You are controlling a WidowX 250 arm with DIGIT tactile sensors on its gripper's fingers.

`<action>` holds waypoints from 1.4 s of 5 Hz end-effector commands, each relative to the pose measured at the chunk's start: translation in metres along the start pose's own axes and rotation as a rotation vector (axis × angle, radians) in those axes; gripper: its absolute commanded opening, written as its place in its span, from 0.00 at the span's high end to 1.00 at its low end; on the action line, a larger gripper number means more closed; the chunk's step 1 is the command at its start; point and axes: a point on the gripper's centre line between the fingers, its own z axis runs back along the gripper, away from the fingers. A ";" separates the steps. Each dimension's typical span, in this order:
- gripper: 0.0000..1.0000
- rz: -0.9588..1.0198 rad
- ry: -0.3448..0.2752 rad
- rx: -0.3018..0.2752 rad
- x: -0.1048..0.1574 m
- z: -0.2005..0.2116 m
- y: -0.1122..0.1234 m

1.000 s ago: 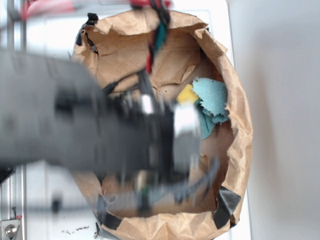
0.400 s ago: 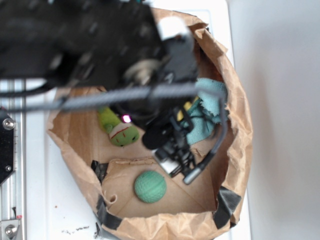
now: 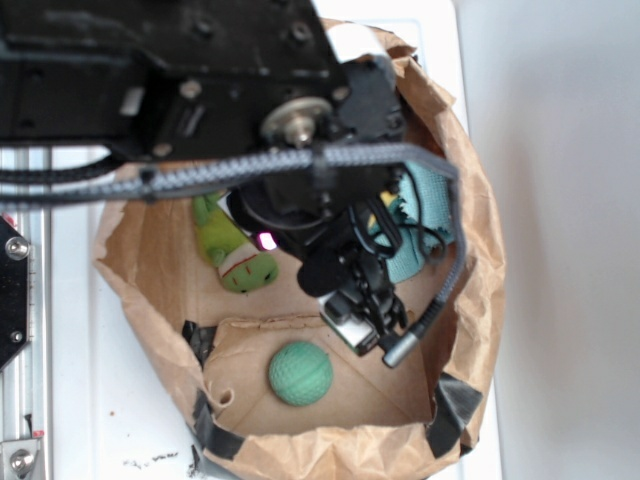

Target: Grab the green ball.

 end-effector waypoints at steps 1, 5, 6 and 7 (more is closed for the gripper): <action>0.00 -0.025 -0.006 -0.004 -0.027 -0.018 -0.005; 0.00 -0.121 0.013 0.085 -0.053 -0.075 -0.029; 0.00 -0.148 0.023 0.113 -0.063 -0.085 -0.026; 1.00 -0.117 0.010 0.137 -0.067 -0.087 -0.024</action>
